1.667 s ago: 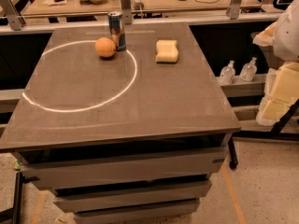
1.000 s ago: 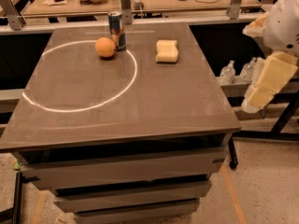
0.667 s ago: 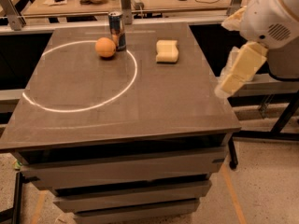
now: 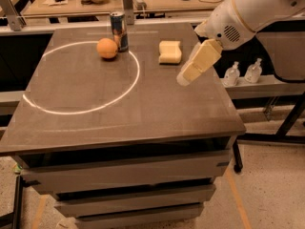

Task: Pick orange

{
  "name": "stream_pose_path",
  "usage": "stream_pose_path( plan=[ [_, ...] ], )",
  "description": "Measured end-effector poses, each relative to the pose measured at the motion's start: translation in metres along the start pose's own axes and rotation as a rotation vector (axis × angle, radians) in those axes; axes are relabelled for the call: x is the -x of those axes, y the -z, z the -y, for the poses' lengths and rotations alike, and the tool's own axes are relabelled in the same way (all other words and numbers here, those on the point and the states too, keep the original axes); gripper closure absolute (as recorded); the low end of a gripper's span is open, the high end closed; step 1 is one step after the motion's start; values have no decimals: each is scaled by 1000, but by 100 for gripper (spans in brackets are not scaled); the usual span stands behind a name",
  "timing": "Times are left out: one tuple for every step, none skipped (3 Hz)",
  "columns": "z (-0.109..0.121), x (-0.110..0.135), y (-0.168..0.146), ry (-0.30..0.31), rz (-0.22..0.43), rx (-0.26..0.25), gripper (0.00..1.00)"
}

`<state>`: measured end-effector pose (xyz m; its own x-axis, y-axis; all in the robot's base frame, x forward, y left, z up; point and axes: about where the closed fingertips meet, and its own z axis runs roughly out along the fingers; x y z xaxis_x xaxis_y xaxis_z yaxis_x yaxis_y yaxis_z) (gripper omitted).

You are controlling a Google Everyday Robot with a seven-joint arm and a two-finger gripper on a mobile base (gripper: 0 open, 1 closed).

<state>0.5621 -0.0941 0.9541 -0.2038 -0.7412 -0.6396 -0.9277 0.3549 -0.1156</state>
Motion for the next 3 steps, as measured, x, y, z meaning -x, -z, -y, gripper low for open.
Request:
stream_pose_path(
  plan=[
    [0, 0, 0, 0, 0, 0, 0],
    [7, 10, -10, -22, 55, -41, 0],
    [19, 44, -41, -56, 203, -65, 0]
  ],
)
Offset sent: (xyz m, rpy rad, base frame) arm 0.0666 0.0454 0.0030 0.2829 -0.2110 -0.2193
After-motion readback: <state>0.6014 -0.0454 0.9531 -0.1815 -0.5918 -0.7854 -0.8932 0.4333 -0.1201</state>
